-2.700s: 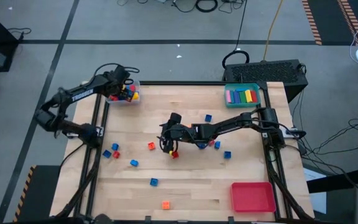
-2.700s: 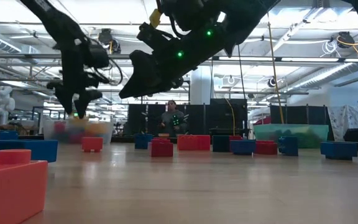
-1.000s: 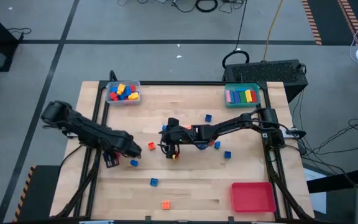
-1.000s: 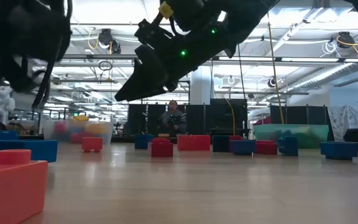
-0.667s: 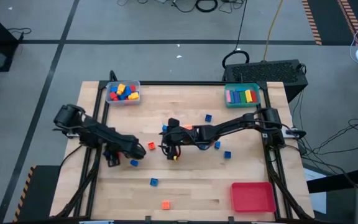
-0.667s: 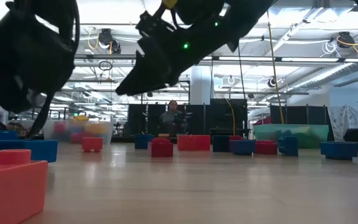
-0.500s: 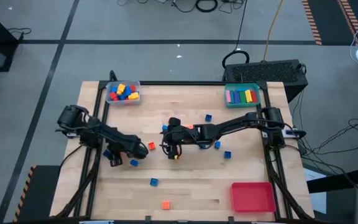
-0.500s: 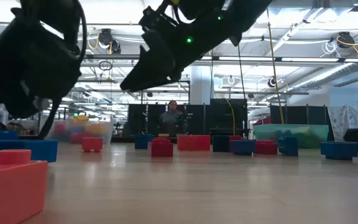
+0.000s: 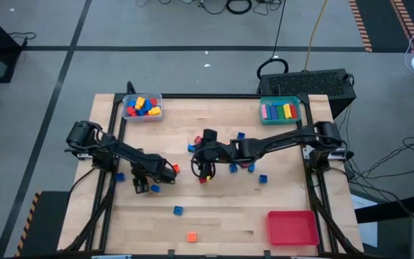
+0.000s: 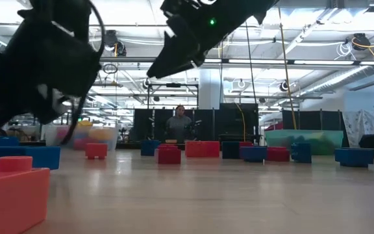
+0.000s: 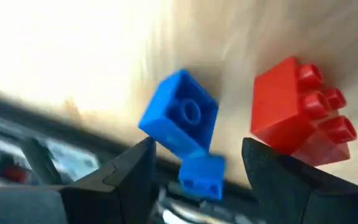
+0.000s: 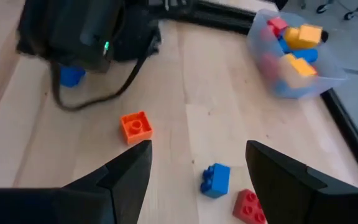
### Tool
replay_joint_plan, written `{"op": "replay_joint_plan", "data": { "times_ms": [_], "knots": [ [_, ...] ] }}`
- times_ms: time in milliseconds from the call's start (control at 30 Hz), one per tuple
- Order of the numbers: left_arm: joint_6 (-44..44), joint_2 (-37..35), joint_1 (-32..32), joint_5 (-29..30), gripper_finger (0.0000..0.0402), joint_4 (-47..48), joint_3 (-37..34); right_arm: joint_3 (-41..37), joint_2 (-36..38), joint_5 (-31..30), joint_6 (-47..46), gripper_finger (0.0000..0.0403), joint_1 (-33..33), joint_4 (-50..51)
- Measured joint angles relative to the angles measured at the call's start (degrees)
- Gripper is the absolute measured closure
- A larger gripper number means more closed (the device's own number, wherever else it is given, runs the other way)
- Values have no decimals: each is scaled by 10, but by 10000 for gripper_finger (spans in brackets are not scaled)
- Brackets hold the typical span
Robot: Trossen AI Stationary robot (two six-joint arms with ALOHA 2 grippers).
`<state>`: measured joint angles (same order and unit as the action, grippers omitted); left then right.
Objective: Sort blocks by size
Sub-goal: Put the blue small game piece into the red bin
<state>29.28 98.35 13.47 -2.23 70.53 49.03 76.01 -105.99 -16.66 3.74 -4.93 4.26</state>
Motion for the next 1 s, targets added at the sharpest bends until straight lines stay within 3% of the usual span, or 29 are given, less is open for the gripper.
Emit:
{"op": "replay_joint_plan", "data": {
  "times_ms": [300, 433, 533, 733, 1000],
  "knots": [
    [-92, 3, -17, 128, 160, -130, 129, 0, 58, 0, 6, 156, -1, 48],
    [-102, 2, -27, 189, 160, -83, 206, 0, 84, 0, 5, 156, -4, 68],
    [-88, 1, -25, 201, 160, 3, 251, 0, 92, 0, 4, 156, -4, 76],
    [74, 1, 3, 154, 160, 146, 213, 0, 84, -1, -6, 156, -4, 99],
    [146, 2, 49, -36, 160, 82, 54, -16, 66, 1, -7, 156, -4, 107]
  ]
}}
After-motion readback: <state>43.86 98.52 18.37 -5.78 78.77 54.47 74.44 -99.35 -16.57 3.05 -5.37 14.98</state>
